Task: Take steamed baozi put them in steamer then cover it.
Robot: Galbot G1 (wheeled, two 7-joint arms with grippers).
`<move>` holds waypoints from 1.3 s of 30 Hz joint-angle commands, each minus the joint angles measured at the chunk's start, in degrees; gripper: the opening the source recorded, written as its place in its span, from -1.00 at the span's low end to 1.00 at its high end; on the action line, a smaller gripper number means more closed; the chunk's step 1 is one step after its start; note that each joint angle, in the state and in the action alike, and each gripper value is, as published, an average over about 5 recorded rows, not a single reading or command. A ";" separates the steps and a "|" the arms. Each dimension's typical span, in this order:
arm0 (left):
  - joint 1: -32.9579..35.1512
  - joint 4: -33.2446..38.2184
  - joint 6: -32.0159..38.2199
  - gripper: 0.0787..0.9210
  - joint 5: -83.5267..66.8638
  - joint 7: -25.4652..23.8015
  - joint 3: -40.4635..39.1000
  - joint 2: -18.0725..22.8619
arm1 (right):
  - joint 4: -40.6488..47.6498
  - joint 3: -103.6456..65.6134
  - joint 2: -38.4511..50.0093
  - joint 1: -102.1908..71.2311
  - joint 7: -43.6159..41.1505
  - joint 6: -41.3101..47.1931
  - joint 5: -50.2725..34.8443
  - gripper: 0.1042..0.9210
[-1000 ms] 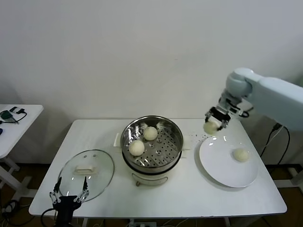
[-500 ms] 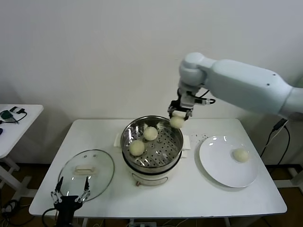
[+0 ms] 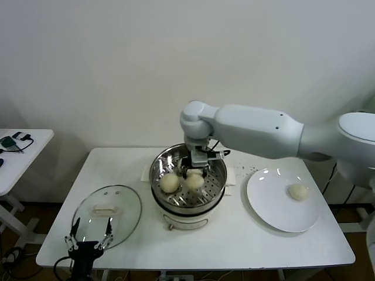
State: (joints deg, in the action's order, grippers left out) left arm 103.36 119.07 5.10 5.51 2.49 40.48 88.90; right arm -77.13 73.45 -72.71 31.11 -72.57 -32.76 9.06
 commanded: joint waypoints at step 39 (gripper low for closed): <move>0.30 0.69 -0.06 0.77 0.11 0.11 -0.20 -0.62 | 3.66 6.66 27.94 12.23 11.38 45.38 -26.25 0.76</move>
State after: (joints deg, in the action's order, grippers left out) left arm 103.29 119.64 5.08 5.93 2.61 40.30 88.60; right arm -76.11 75.37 -58.36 39.10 -63.56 -12.79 -1.06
